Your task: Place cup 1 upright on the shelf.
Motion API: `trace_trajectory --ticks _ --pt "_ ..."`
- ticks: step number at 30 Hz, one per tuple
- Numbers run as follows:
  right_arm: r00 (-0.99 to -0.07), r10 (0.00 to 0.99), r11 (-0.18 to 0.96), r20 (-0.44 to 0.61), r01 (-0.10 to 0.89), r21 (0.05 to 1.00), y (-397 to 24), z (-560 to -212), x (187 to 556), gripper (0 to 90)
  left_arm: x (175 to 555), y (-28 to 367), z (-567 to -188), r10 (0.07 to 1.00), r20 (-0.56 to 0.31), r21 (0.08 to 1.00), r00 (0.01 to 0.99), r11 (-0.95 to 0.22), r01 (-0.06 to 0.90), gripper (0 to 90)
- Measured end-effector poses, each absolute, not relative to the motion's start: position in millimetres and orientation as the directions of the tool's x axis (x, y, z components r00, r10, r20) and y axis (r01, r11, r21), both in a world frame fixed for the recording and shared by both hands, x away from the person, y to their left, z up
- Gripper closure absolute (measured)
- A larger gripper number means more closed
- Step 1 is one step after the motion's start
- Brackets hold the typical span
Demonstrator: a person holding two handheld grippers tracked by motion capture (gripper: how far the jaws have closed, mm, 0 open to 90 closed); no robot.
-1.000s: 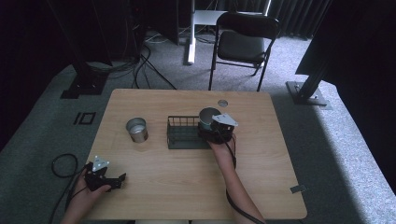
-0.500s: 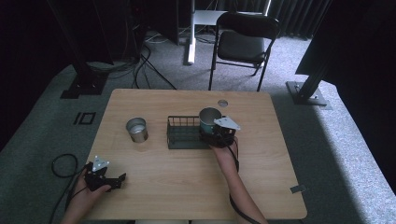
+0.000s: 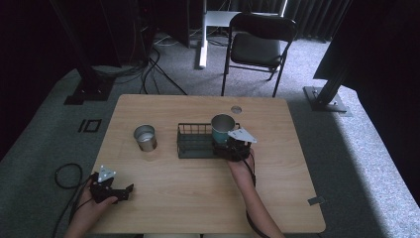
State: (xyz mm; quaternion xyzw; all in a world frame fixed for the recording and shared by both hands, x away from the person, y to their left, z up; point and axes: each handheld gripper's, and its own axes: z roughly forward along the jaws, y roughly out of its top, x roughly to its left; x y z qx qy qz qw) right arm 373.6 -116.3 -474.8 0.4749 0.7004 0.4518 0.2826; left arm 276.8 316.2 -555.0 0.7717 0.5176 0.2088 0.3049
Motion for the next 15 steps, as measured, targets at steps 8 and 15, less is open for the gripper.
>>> trace_trajectory --ticks 8,15 --pt "-0.402 0.915 0.15 0.025 0.397 0.906 -123.4 -474.9 365.5 10.5 276.8 316.2 -555.0 0.926 0.007 0.687 0.377 -0.278 0.672 1.6" --pt "-0.436 0.9 0.165 0.022 0.386 0.908 -132.3 -476.2 355.8 10.5 276.8 316.2 -555.0 0.926 0.007 0.687 0.377 -0.278 0.672 1.7"
